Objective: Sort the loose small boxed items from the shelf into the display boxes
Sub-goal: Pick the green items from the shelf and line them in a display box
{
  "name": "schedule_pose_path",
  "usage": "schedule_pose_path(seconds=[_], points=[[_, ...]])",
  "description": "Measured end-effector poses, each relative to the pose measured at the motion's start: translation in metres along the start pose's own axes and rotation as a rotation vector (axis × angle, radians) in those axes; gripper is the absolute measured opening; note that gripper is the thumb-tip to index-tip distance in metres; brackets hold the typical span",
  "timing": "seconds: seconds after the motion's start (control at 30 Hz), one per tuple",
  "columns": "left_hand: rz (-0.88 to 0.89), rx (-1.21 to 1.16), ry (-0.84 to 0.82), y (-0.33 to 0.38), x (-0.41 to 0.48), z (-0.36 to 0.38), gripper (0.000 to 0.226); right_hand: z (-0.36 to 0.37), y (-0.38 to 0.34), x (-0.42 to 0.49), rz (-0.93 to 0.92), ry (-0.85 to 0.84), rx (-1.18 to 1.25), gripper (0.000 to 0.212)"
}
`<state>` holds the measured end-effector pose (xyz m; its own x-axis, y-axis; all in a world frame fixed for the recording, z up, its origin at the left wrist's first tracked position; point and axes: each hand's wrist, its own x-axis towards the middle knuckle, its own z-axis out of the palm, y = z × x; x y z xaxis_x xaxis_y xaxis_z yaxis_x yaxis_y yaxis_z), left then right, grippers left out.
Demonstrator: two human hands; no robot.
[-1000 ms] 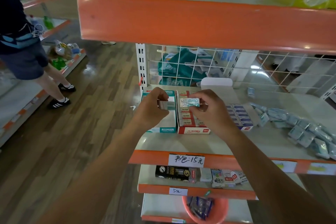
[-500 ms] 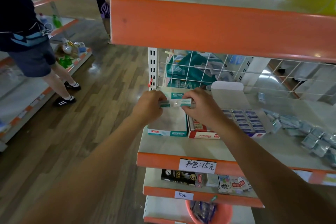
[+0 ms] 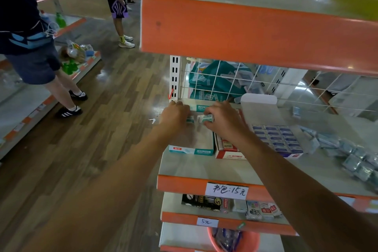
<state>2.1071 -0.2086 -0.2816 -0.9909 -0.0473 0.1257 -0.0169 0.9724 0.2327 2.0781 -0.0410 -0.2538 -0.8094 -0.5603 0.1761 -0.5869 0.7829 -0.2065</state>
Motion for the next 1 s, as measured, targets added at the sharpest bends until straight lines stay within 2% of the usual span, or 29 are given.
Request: schedule_pose_path(seconds=[0.33,0.5,1.0], points=[[-0.039,-0.061,-0.042,-0.002,-0.004,0.01,0.031,0.001,0.001,0.007,-0.009,-0.055,-0.033,0.032],[-0.047,-0.009,-0.056,-0.001,-0.009,0.012,0.03,-0.001,0.0,0.007,-0.021,-0.115,-0.061,0.032],[-0.025,0.157,-0.033,0.001,-0.005,0.013,0.025,0.005,-0.003,0.02,-0.034,-0.123,-0.168,0.029]])
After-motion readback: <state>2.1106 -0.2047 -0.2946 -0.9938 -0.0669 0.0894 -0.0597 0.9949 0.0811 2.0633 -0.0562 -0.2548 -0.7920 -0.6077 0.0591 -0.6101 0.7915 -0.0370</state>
